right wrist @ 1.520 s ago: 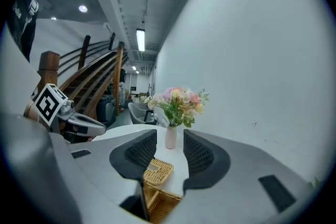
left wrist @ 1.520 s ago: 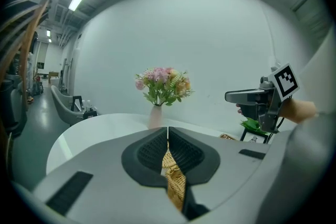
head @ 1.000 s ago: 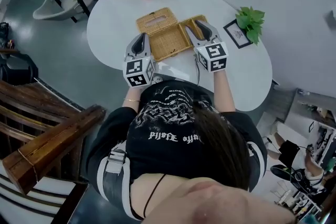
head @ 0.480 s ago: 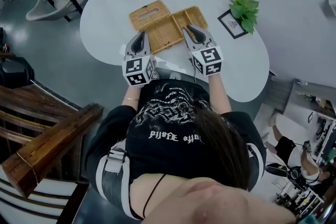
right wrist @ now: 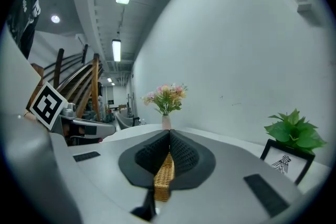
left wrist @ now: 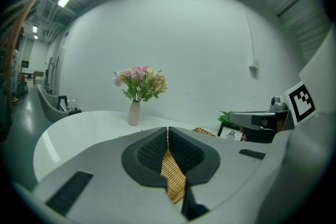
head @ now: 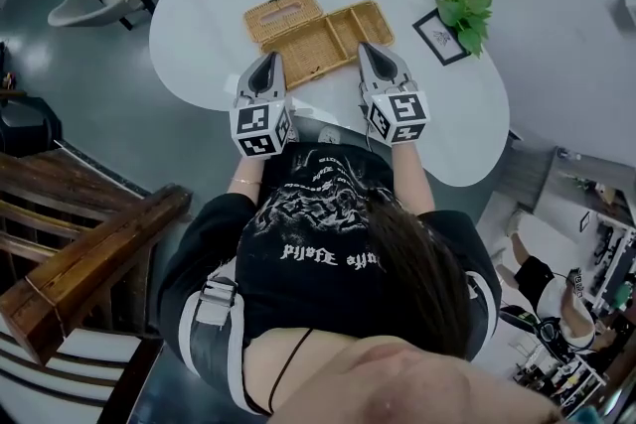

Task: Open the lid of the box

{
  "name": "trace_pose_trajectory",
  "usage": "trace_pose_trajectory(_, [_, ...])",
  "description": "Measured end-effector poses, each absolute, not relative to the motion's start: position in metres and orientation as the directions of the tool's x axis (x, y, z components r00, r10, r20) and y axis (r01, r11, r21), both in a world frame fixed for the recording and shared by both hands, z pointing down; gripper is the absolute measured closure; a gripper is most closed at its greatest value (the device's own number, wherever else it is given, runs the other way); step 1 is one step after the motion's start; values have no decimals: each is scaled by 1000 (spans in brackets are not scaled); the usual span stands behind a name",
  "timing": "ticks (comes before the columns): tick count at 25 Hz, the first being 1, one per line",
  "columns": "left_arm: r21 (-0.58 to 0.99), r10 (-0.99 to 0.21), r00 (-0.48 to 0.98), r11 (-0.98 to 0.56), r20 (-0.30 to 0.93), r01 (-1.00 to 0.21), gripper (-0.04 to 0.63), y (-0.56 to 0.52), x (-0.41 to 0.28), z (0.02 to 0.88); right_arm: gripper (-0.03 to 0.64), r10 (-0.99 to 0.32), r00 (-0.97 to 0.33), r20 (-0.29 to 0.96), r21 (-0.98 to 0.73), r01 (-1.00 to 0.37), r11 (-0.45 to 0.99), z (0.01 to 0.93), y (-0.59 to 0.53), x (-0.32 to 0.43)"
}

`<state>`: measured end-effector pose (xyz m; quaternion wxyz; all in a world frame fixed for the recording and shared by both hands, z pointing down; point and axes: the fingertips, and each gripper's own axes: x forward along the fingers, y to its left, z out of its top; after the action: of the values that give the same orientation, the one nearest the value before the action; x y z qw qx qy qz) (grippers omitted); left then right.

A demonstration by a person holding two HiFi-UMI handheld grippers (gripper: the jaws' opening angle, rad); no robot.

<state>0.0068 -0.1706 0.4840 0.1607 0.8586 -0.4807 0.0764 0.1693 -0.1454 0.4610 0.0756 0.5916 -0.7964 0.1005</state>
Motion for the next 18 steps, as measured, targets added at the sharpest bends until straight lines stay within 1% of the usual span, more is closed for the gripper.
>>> trace_pose_trajectory(3, [200, -803, 524, -485, 284, -851, 569, -169, 9, 484, 592, -940, -249, 231, -54, -968, 244, 461, -146, 178])
trace_pose_trajectory(7, [198, -804, 522, -483, 284, -853, 569, -168, 10, 485, 592, -946, -232, 227, -60, -973, 224, 462, -148, 183])
trace_pose_trajectory(18, [211, -817, 489, -443, 305, -871, 569, -166, 1, 494, 592, -931, -267, 249, -18, -962, 272, 471, -150, 171])
